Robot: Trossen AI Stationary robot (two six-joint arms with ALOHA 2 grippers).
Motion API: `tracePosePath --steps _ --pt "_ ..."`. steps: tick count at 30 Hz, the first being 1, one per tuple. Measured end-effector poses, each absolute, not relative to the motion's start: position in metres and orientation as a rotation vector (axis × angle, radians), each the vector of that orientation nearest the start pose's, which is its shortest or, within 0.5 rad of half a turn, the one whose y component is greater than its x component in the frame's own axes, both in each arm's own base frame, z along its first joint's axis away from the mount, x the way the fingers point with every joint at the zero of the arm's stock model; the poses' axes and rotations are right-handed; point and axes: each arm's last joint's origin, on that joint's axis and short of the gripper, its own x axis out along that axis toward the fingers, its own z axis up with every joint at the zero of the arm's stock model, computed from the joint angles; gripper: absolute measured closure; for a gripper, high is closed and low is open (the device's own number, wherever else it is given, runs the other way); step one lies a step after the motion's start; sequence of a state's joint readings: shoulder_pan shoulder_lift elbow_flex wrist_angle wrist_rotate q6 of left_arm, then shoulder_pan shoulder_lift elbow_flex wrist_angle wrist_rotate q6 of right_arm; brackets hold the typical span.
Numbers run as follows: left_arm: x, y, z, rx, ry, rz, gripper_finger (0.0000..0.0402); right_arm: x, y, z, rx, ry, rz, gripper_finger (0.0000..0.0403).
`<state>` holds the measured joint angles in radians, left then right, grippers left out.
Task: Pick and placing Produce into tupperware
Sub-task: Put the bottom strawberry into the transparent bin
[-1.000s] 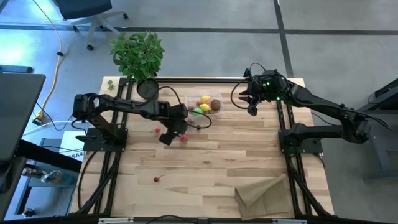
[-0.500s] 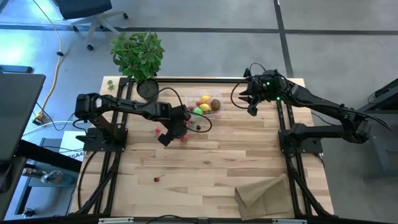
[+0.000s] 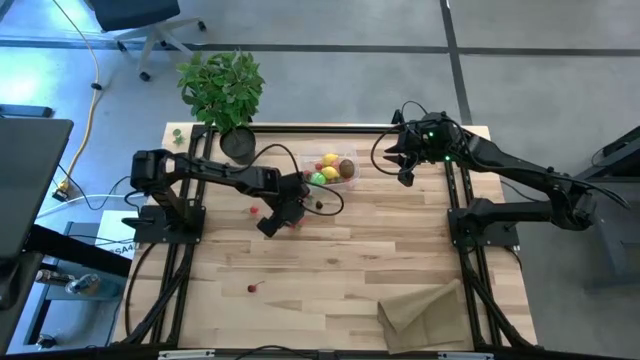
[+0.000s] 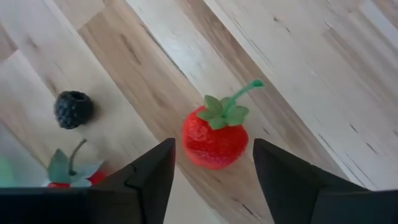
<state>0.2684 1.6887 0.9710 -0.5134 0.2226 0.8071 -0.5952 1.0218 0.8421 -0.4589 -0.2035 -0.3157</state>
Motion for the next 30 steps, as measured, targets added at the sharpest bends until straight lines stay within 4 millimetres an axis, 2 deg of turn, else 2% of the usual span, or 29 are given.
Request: tracePosePath --steps 13,30 --pt "0.3 0.076 0.16 0.461 1.1 -0.439 0.0122 0.178 -0.113 0.287 -0.053 0.643 -0.279 0.0327" --pt "0.308 0.073 0.142 0.472 1.086 -0.507 0.0146 0.178 -0.113 0.287 -0.052 0.643 -0.279 0.0327"
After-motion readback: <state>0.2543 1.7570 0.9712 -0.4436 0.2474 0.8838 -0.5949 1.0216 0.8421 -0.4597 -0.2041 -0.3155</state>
